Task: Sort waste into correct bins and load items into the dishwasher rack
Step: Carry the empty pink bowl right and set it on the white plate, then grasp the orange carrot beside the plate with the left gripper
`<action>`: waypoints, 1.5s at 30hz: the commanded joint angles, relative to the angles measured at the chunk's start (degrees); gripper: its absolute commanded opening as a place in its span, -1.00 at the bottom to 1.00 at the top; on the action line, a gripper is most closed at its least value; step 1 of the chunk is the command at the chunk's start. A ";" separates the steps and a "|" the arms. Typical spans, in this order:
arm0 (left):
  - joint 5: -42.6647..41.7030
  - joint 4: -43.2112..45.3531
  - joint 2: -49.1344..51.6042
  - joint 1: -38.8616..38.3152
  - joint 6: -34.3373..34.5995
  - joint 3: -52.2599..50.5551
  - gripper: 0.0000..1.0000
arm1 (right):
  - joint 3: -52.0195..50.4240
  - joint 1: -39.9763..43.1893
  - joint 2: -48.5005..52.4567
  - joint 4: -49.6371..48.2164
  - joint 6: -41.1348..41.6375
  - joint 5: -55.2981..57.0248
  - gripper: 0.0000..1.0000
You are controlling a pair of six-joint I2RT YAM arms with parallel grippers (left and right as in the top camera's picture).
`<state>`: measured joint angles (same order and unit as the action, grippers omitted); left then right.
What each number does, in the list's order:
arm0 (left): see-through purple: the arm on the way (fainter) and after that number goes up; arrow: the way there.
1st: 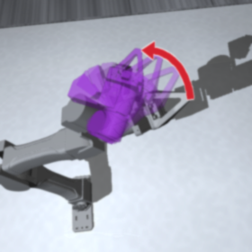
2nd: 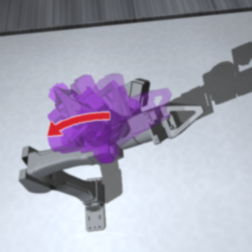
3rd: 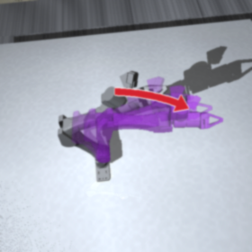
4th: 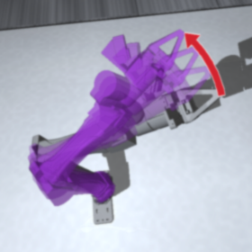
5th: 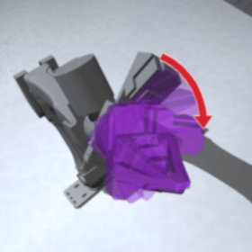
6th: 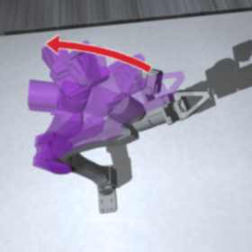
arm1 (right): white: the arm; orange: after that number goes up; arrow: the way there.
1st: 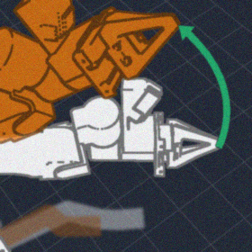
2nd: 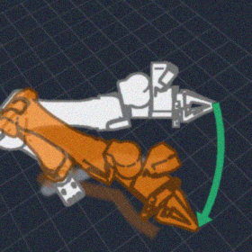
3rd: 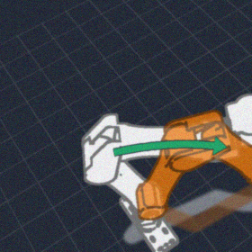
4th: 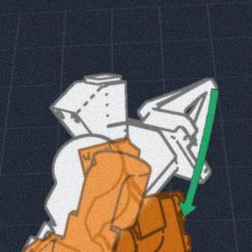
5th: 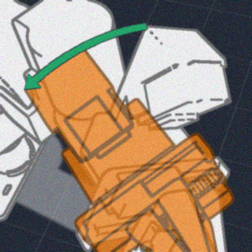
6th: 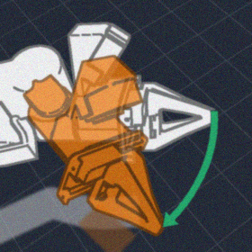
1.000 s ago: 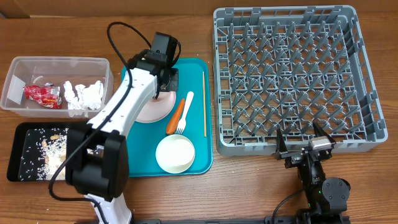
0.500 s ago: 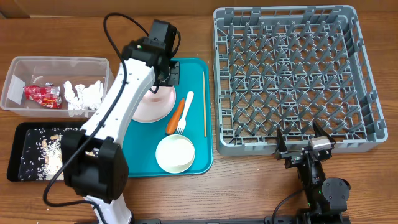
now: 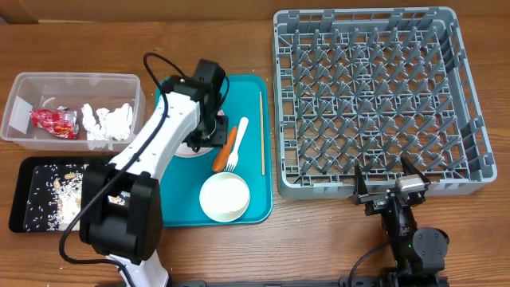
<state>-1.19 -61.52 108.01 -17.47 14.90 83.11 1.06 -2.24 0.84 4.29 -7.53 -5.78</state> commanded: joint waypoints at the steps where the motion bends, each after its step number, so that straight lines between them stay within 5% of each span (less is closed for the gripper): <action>1: -3.87 1.97 -0.39 0.13 -0.11 -3.56 -0.26 | -0.61 0.28 -0.61 -0.24 -0.02 -0.33 1.00; 32: 0.11 17.20 -0.39 -2.86 -3.32 -16.61 -0.07 | -0.61 0.28 -0.61 -0.24 -0.02 -0.35 1.00; 34: 0.11 18.18 -0.39 -2.84 -3.32 -17.44 -0.10 | -0.61 0.28 -0.61 -0.24 -0.02 -0.33 1.00; 38: 0.09 18.08 -0.39 -2.84 -3.32 -17.49 -0.56 | -0.61 0.28 -0.61 -0.24 -0.02 -0.33 1.00; 45: 0.09 17.53 -0.55 -2.84 -3.32 -17.03 -0.63 | -0.61 0.28 -0.61 -0.24 0.00 -0.33 1.00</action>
<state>-1.93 -43.62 107.87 -20.16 12.03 67.09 1.06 -2.24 0.84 4.29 -7.55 -5.80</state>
